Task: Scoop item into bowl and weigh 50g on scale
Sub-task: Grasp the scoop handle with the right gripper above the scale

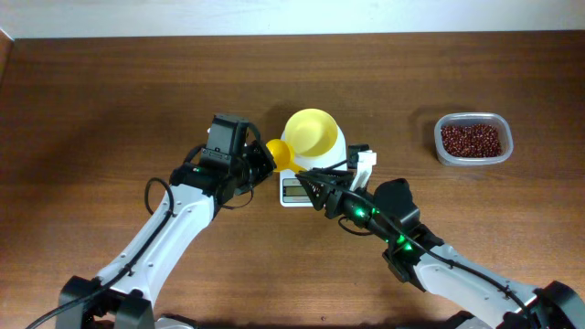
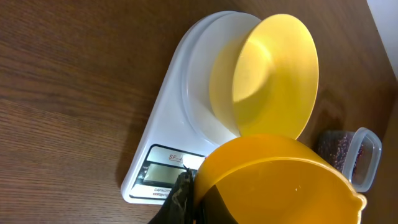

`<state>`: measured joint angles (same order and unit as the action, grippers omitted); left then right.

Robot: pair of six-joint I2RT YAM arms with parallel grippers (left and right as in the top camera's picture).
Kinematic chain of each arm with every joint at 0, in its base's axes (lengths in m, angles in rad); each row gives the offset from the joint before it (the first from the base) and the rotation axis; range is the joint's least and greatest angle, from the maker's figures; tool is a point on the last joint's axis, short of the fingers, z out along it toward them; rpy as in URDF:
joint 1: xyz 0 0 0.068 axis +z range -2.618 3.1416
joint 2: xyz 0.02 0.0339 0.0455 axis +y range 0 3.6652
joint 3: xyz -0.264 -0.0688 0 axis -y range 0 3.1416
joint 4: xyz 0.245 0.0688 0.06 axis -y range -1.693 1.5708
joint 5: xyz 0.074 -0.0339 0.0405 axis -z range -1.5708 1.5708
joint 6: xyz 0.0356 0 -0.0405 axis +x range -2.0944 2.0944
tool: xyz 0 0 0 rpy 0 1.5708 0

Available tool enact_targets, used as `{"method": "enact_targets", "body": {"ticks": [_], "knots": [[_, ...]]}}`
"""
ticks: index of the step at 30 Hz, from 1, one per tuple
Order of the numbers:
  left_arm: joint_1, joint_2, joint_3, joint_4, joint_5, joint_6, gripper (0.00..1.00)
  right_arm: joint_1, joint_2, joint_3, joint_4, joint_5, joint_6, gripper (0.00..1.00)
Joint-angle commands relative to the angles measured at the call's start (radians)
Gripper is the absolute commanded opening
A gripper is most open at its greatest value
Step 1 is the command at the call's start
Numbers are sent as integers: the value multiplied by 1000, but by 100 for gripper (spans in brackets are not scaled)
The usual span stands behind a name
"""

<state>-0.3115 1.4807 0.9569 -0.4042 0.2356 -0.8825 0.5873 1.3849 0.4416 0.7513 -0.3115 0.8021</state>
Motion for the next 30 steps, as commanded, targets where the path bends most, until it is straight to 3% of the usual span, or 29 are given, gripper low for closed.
{"method": "enact_targets", "body": {"ticks": [1, 30], "knots": [[-16, -11, 5, 3, 33, -6, 0, 8, 9, 14, -30, -13, 26, 49], [-82, -11, 5, -24, 31, -6, 0, 8, 9, 14, -30, -13, 26, 17]]}}
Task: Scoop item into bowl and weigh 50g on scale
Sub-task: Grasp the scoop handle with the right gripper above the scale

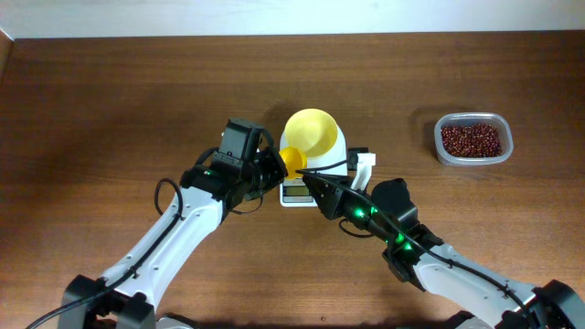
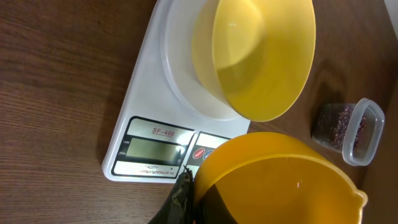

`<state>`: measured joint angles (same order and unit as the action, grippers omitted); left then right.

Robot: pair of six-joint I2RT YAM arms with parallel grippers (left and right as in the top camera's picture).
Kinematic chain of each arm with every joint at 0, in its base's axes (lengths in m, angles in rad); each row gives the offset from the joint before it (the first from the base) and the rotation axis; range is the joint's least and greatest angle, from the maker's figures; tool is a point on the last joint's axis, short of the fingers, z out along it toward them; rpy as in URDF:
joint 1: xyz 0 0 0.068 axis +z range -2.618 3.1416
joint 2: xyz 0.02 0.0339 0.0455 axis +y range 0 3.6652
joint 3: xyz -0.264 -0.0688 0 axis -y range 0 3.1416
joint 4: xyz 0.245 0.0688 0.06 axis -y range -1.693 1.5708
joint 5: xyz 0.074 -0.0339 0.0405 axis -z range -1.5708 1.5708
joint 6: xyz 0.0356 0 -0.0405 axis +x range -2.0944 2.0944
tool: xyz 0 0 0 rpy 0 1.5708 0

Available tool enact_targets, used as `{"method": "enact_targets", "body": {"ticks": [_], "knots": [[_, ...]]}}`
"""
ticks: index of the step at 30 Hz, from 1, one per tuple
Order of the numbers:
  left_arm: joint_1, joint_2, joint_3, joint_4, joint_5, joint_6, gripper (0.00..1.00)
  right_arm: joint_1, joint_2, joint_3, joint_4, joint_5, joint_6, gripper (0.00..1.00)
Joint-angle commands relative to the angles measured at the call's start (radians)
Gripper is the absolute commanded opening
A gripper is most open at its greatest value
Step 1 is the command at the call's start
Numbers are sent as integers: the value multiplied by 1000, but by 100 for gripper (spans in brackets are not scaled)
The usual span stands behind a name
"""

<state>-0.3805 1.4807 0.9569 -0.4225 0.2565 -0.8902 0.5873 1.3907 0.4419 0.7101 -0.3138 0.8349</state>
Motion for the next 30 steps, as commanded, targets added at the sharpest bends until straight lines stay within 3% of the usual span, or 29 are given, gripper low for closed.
{"method": "enact_targets", "body": {"ticks": [1, 6, 9, 10, 15, 19, 25, 27, 28, 30], "knots": [[-13, -11, 5, -6, 10, 2, 0, 8, 3, 14, 11, -11, -6, 16], [-13, -11, 5, -4, 10, 33, 0, 8, 3, 14, 11, -11, -6, 15], [-13, -11, 5, -4, 10, 33, 0, 8, 3, 14, 11, -11, -6, 11], [-13, -11, 5, -5, 10, 33, 0, 8, 3, 14, 11, -12, -6, 5], [-13, -11, 5, -5, 9, 33, 0, 8, 3, 14, 11, -12, -7, 4], [-12, -11, 5, -5, 9, 33, 9, 8, 3, 14, 9, -11, -7, 4], [-12, -11, 5, 33, 10, 33, 40, 8, 3, 14, -25, -10, -14, 4], [-11, -11, 6, 34, 9, 33, 64, 8, 3, 14, -25, -10, -14, 4], [-11, -11, 6, 37, 9, 33, 71, 6, 3, 14, -23, -10, -14, 4], [-11, -11, 6, 53, 9, 33, 76, 6, 3, 14, -5, -11, -14, 4]]}}
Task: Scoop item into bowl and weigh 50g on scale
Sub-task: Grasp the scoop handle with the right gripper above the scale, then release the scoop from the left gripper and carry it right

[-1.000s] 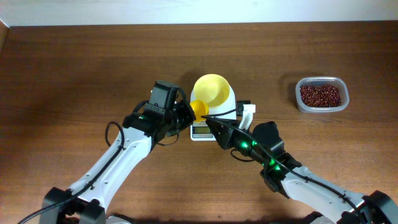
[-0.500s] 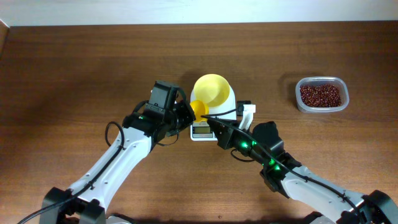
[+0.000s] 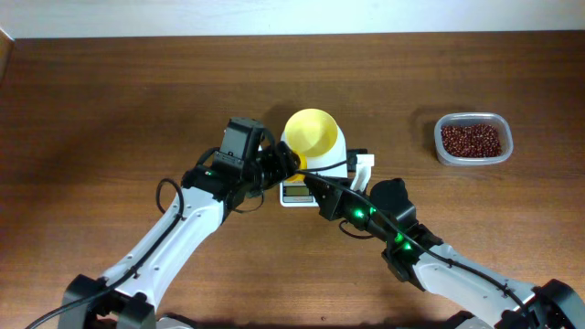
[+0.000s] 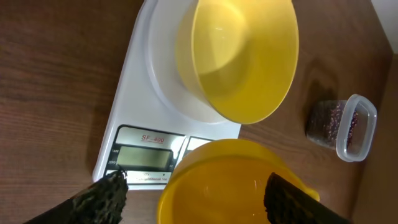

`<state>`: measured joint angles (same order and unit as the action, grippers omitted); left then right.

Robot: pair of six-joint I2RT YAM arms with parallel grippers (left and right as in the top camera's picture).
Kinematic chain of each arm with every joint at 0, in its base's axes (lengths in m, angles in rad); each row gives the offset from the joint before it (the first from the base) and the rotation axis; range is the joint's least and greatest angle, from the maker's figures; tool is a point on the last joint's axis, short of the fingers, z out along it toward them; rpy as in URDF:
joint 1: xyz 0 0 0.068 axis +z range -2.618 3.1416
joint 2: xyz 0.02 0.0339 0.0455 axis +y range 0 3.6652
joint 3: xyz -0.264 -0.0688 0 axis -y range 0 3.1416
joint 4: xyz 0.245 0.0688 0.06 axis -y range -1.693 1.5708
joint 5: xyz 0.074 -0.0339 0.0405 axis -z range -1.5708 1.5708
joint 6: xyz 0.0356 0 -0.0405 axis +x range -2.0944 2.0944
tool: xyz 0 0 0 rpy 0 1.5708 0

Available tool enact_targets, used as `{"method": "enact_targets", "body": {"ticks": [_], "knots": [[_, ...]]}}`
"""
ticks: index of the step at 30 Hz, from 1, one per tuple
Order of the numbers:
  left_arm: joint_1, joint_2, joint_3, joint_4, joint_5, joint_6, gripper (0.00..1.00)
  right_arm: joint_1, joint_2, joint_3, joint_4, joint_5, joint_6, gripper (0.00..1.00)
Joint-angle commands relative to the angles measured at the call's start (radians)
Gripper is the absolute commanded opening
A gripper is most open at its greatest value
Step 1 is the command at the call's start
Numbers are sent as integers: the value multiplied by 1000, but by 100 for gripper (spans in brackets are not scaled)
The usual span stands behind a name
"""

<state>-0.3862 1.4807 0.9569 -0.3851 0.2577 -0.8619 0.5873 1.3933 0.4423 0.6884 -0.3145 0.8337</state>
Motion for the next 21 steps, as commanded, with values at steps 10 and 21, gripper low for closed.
{"method": "enact_targets", "body": {"ticks": [10, 21], "knots": [[5, -140, 15, 149, -33, 158, 99, -14, -4, 13, 123, -67, -9, 4], [117, -169, 15, 165, -38, 158, 99, -288, -155, 14, 141, -329, 90, 4]]}}
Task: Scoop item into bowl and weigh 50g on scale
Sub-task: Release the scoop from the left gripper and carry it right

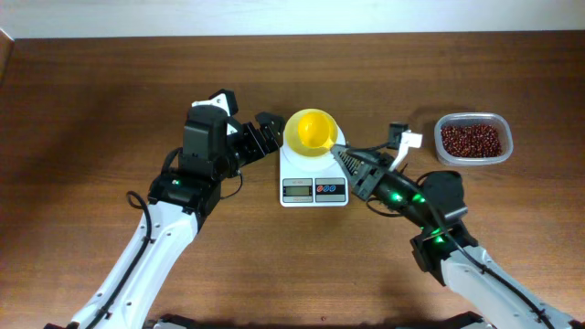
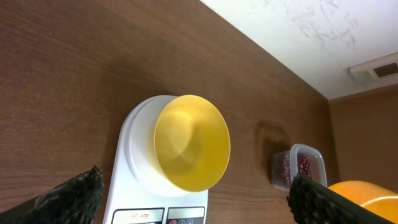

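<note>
A yellow bowl [image 1: 313,131] [image 2: 191,150] stands empty on the white scale [image 1: 313,187] [image 2: 134,186]. My left gripper [image 1: 259,132] [image 2: 196,177] is open, raised to the left of the scale, with nothing between its wide-spread fingers [image 2: 68,196]. In the left wrist view a yellow cup rim [image 2: 367,194] shows at the lower right corner behind the right finger; I cannot tell whether they touch. My right gripper [image 1: 338,155] points at the bowl's right side; its jaws look close together, but nothing held can be made out.
A clear tub of red beans [image 1: 472,139] [image 2: 298,167] sits on the wooden table [image 1: 110,91] to the right of the scale. The table's back edge meets a white wall [image 2: 298,37].
My left gripper was open low over the scale's display with the yellow cup between its fingers; it now stands higher and further left. My right gripper moved from the scale's front to the bowl's right.
The bowl lay tipped on the scale while my left gripper held a yellow cup beside it. A second later the cup was over the display and the bowl sat more level. Then the gripper was open around the cup, and now stands back.
</note>
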`<state>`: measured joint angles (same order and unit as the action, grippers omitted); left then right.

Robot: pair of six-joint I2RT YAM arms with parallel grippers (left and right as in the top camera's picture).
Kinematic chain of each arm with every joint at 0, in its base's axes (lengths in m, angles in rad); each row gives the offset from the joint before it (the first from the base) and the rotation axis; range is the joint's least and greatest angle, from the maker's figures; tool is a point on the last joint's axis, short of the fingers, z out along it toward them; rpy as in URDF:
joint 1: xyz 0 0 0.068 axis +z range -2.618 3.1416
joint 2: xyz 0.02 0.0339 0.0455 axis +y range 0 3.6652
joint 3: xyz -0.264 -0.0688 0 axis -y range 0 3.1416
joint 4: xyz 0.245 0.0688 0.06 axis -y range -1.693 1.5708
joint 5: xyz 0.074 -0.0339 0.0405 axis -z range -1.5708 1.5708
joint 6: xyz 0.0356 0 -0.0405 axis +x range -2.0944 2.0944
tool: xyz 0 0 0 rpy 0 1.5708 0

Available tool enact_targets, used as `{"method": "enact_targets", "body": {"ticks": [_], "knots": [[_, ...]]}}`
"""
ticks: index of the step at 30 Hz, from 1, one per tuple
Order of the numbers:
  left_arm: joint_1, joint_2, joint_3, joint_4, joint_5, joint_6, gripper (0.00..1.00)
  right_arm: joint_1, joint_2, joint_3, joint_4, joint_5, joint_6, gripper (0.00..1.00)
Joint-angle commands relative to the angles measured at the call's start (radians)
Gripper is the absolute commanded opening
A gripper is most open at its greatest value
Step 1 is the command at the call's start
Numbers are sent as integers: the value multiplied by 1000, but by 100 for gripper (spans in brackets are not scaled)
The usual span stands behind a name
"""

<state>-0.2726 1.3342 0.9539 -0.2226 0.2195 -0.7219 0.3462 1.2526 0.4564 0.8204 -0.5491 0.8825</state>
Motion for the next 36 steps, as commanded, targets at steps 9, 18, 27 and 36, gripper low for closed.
{"method": "enact_targets", "body": {"ticks": [9, 18, 27, 36], "knots": [[3, -22, 18, -4, -19, 17, 99, -302, -14, 0, 190, -311, 88, 4], [3, -22, 16, -75, -34, 17, 99, -348, -14, 0, -84, -201, 71, 4], [3, -22, 16, -75, -34, 17, 99, -348, -14, 0, -66, -229, 113, 4], [2, -22, 16, -121, -34, 17, 99, -348, -14, 0, -182, -233, -52, 4]]}}
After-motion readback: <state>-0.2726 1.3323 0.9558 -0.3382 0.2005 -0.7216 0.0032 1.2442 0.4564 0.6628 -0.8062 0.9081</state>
